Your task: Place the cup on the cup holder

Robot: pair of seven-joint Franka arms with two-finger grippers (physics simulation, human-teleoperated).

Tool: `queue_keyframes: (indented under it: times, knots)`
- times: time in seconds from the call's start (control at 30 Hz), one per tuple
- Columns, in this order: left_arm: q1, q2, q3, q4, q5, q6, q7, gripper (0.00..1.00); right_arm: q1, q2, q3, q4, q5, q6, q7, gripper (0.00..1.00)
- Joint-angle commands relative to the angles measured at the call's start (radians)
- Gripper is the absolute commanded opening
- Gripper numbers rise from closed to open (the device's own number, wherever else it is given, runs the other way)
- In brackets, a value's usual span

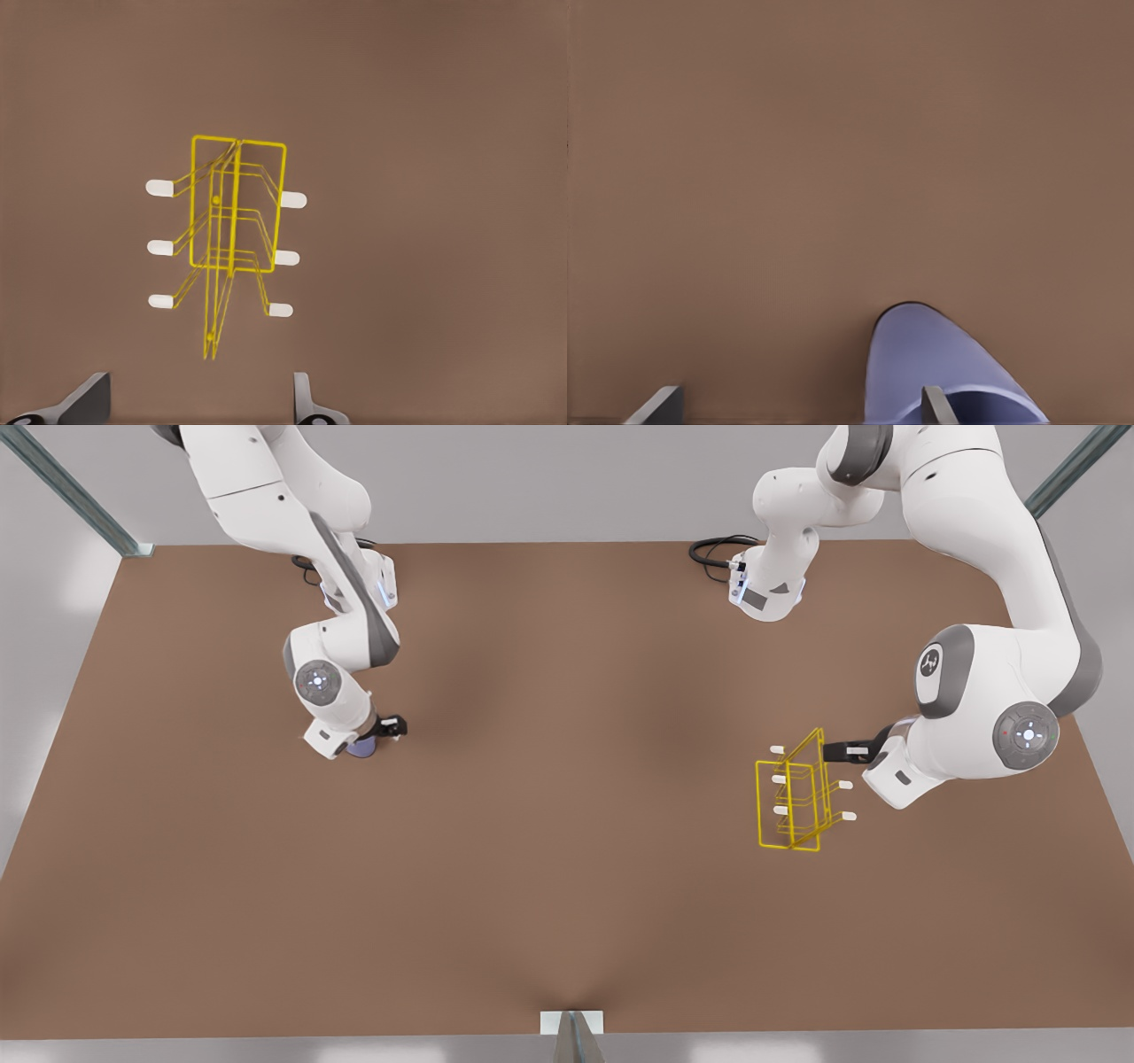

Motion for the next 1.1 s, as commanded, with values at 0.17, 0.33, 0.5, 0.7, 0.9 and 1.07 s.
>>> queue_keyframes:
  times: [0.17, 0.33, 0.5, 0.7, 0.9, 1.07]
  knots:
    - [0.001, -0.001, 0.000, -0.001, 0.001, -0.001, -0.005, 1.00, -0.004, -0.045, 0.030, -0.022, 0.005, -0.035, 0.048, 1.00]
    - [0.000, -0.001, 0.000, -0.001, 0.001, -0.001, -0.005, 1.00, -0.014, -0.059, 0.031, -0.051, 0.005, -0.029, 0.061, 1.00]
    - [0.001, -0.001, 0.000, -0.001, 0.001, -0.001, -0.005, 1.00, -0.022, -0.069, 0.039, -0.065, 0.008, -0.021, 0.094, 1.00]
    - [0.000, -0.001, 0.000, -0.001, 0.001, -0.001, -0.005, 1.00, -0.042, -0.051, 0.039, -0.068, 0.008, -0.013, 0.087, 1.00]
    - [0.000, -0.001, 0.000, -0.001, 0.001, -0.001, -0.005, 1.00, -0.048, -0.049, 0.042, -0.087, 0.010, 0.002, 0.085, 1.00]
    - [0.001, -0.001, 0.000, -0.001, 0.001, -0.001, -0.005, 1.00, -0.050, -0.033, 0.044, -0.094, 0.008, 0.023, 0.084, 1.00]
